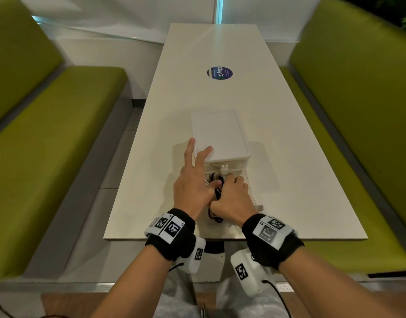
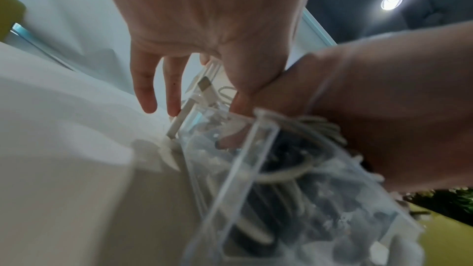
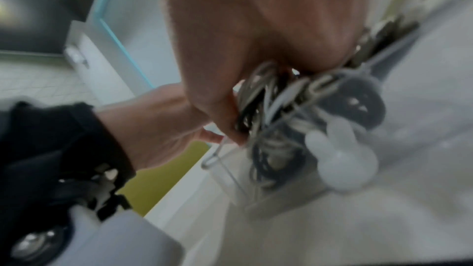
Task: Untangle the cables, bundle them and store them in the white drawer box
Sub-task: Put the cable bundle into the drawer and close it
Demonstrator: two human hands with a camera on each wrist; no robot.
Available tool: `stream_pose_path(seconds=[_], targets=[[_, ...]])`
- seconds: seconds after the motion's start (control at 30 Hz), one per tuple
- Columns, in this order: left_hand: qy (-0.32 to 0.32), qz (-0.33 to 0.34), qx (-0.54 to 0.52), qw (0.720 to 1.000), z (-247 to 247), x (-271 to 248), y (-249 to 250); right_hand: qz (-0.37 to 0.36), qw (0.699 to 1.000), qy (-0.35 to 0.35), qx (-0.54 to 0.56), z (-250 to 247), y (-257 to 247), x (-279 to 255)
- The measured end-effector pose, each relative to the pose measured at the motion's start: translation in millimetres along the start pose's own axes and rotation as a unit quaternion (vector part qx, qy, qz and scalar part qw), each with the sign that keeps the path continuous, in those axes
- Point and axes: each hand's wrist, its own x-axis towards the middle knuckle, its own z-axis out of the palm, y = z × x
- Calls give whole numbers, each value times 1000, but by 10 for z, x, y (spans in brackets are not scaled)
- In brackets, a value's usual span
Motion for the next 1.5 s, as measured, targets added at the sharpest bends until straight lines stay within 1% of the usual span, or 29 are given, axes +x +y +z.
stream_pose_path(seconds=[0.07,0.13,0.23,0.37,0.47,0.53,0.63,0.73,0.77,0.87,0.9,0.97,1.03,1.1,1.17,1.23,1.3,1.37,1.43,1.5], targets=[[-4,1,5,1000,-9,2,-11,-31,998,-49,-39,-89,19,-19],[-2,1,9,1000,-4,0,-13,-66,992,-74,-79,-155,77,-60],[4,-6,7,1000,35,-15,6,-91,984,-45,-143,-102,162,-183],[13,1,5,1000,43,-31,15,-97,985,-11,-140,67,239,-191],[11,23,-18,1000,23,-27,-24,-89,991,-19,-103,78,283,-112],[-2,35,-37,999,-12,-32,-52,-77,995,-9,-64,94,291,-64],[-20,34,-34,999,-65,-52,-61,-70,996,-5,-48,167,246,-11],[-19,31,-19,999,-55,-37,-48,-62,998,-5,-34,203,185,21],[-16,28,-16,999,-40,-31,-45,-63,998,-10,-14,174,172,27],[-8,26,-9,1000,-18,-27,-44,-62,993,-50,92,-45,196,26],[-6,27,-8,1000,-15,-30,-43,-74,990,-56,103,-118,219,9],[-2,28,-7,1000,-12,-31,-46,-118,990,-39,66,-204,251,-58],[2,28,-6,1000,0,-30,-50,-157,987,-6,-20,-183,272,-145],[6,30,1,1000,10,-26,-45,-166,980,-2,-107,-98,294,-229],[11,34,6,999,5,-25,-55,-182,966,6,-182,4,351,-234],[10,42,1,999,-4,-35,-67,-205,955,27,-213,67,383,-171],[12,60,-9,998,-21,-37,-80,-177,967,23,-182,122,376,-48],[12,64,-14,998,-50,-39,-82,-152,977,19,-148,179,336,23],[4,58,-15,998,-81,-39,-72,-150,983,41,-98,210,318,32],[-5,57,-21,998,-108,-43,-54,-149,986,75,-18,194,320,3]])
